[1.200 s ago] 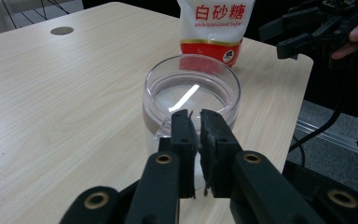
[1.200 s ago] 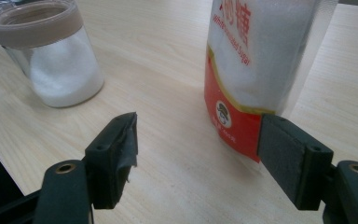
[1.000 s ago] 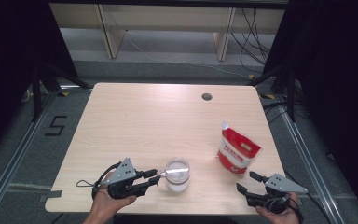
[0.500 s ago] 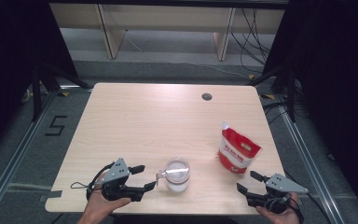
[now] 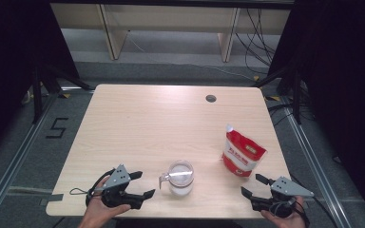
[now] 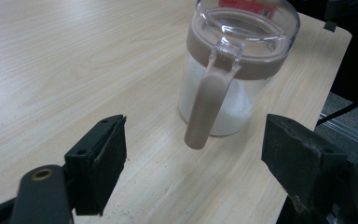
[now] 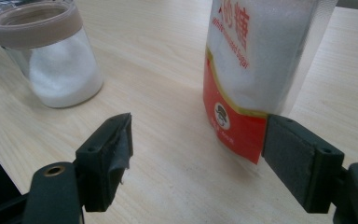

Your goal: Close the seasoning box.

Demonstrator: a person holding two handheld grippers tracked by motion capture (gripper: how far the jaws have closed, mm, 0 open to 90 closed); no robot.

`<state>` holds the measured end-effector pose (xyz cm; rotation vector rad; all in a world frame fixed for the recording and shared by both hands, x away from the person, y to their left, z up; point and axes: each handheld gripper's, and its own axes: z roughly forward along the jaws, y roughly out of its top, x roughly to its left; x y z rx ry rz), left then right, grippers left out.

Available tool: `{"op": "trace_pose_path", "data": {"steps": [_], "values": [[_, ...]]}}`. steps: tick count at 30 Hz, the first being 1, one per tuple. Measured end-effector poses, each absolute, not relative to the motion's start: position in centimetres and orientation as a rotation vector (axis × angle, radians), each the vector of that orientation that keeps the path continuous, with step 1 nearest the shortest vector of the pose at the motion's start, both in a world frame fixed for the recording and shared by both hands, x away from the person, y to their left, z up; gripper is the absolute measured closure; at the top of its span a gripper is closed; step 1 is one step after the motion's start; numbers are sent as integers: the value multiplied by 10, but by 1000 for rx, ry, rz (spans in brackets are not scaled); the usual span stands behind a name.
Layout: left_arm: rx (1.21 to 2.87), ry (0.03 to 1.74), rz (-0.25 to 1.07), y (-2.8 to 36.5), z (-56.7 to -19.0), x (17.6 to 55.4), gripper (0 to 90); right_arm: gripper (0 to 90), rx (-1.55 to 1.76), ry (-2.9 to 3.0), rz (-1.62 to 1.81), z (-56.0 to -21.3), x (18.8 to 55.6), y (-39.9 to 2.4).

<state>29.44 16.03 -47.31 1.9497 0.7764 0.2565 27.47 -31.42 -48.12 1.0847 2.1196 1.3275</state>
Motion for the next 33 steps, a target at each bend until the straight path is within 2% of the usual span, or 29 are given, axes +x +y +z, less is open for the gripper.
{"op": "trace_pose_path", "data": {"steps": [24, 33], "values": [[1981, 814, 259, 172, -489, 287, 217, 249, 1077, 2121, 1307, -481, 275, -315], [2021, 813, 267, 174, -491, 282, 220, 211, 1109, 2136, 1298, -483, 275, -314]]}}
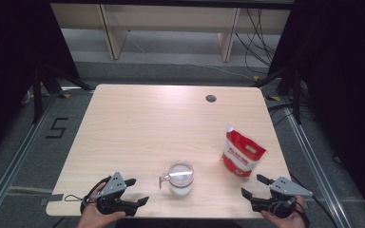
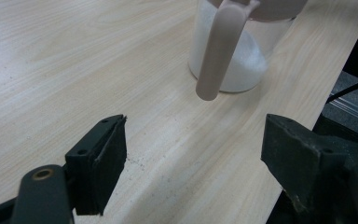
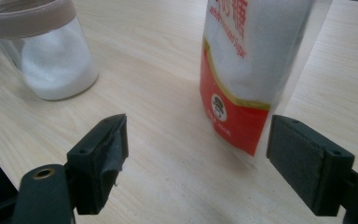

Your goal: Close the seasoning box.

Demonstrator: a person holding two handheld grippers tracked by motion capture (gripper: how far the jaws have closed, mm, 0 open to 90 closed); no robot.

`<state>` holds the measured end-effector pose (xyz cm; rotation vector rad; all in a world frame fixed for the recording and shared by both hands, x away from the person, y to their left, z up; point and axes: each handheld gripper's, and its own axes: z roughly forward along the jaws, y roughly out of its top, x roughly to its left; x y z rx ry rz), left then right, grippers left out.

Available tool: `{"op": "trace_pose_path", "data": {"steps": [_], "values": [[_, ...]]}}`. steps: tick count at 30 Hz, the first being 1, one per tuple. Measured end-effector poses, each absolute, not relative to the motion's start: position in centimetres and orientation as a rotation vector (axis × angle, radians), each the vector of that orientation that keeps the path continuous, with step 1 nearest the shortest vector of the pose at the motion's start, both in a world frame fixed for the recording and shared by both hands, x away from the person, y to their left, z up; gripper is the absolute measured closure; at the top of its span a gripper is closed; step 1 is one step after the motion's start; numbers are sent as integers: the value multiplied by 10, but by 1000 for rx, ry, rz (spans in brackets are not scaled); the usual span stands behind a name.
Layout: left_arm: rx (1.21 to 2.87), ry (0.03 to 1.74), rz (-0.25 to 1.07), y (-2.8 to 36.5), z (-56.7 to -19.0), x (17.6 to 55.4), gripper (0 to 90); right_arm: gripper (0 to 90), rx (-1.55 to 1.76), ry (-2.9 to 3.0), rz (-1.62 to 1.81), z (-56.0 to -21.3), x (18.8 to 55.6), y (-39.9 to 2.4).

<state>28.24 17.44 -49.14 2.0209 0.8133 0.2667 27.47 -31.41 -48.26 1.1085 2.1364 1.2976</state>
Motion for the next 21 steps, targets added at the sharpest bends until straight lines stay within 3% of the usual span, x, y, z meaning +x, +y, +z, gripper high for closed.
{"op": "trace_pose_path", "data": {"steps": [21], "values": [[2053, 810, 280, 175, -496, 283, 222, 183, 1147, 2132, 1291, -483, 274, -312]]}}
